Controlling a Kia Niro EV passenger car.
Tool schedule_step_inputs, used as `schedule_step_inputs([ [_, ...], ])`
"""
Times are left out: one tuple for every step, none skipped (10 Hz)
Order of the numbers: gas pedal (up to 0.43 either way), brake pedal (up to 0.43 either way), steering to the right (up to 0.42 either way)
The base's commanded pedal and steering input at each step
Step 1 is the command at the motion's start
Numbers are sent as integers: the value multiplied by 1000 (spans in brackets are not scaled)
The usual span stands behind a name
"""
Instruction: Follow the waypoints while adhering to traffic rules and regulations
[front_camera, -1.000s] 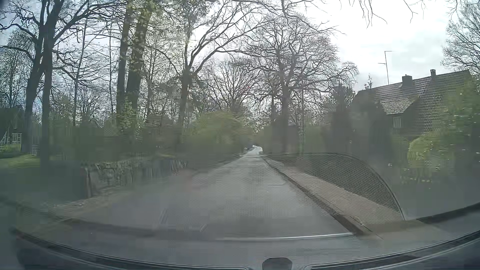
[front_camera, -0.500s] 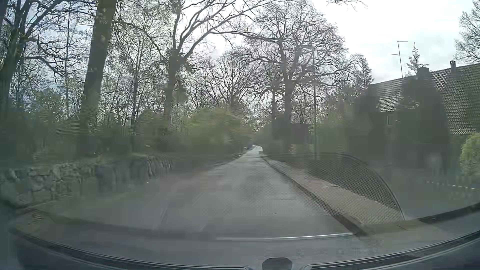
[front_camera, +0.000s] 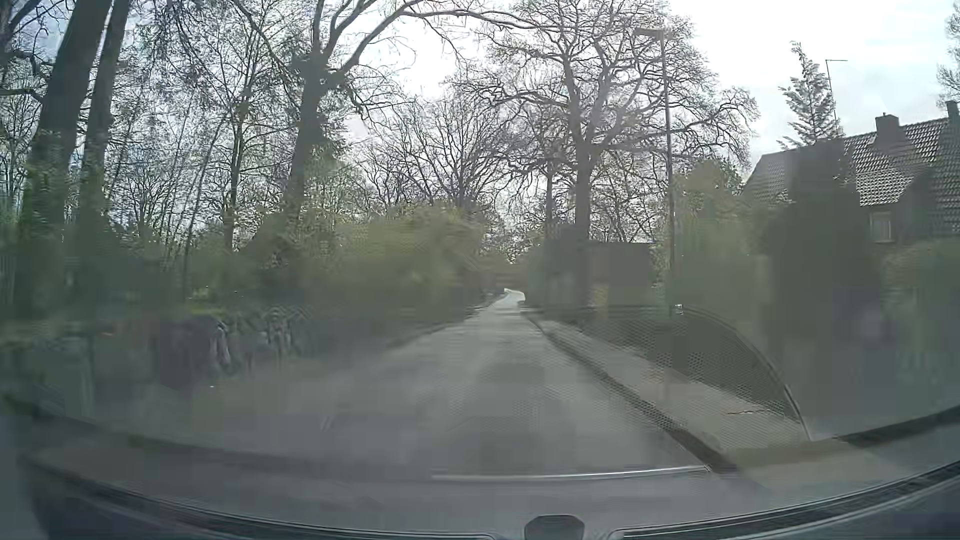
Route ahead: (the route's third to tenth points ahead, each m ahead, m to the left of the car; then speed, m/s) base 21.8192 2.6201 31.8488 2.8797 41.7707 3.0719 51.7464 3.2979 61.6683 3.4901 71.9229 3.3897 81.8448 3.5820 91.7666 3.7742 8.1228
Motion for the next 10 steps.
schedule_step_inputs([
  [130,0,0],
  [130,0,0],
  [118,0,1],
  [118,0,0],
  [118,0,1],
  [118,0,0],
  [118,0,0],
  [118,0,0],
  [118,0,1],
  [118,0,1],
])
